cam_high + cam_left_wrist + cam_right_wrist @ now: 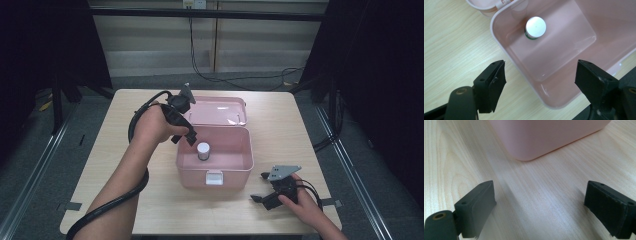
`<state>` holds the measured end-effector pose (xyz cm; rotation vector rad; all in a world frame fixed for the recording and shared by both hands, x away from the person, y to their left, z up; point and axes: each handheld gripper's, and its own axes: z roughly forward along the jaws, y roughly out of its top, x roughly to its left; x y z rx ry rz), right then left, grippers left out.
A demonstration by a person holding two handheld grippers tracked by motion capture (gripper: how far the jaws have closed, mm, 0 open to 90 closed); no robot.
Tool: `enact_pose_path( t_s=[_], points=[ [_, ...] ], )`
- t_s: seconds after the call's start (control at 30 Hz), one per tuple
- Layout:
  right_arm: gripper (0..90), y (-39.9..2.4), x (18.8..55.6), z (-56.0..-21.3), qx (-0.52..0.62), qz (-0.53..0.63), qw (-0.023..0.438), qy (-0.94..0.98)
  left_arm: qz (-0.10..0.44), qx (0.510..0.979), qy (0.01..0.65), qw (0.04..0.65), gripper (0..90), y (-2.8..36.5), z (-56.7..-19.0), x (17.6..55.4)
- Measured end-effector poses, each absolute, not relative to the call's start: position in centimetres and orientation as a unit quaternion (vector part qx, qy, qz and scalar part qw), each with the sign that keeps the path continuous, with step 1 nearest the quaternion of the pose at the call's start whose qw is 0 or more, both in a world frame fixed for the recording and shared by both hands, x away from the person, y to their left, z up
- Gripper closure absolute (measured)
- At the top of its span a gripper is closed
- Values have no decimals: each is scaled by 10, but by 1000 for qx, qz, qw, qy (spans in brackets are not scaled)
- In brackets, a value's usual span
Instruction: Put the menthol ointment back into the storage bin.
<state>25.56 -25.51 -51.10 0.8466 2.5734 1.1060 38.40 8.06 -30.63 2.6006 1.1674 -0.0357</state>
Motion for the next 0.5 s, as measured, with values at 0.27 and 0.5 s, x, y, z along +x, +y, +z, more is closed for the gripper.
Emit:
enact_pose_path(
  t_s=[0.27,0.5],
  points=[
    [93,-255,256,-511,288,376,107,874,-8,904,401,150,231,99,-304,380],
    [93,-255,256,-511,288,376,107,874,-9,905,391,166,227,113,-308,373]
  ],
)
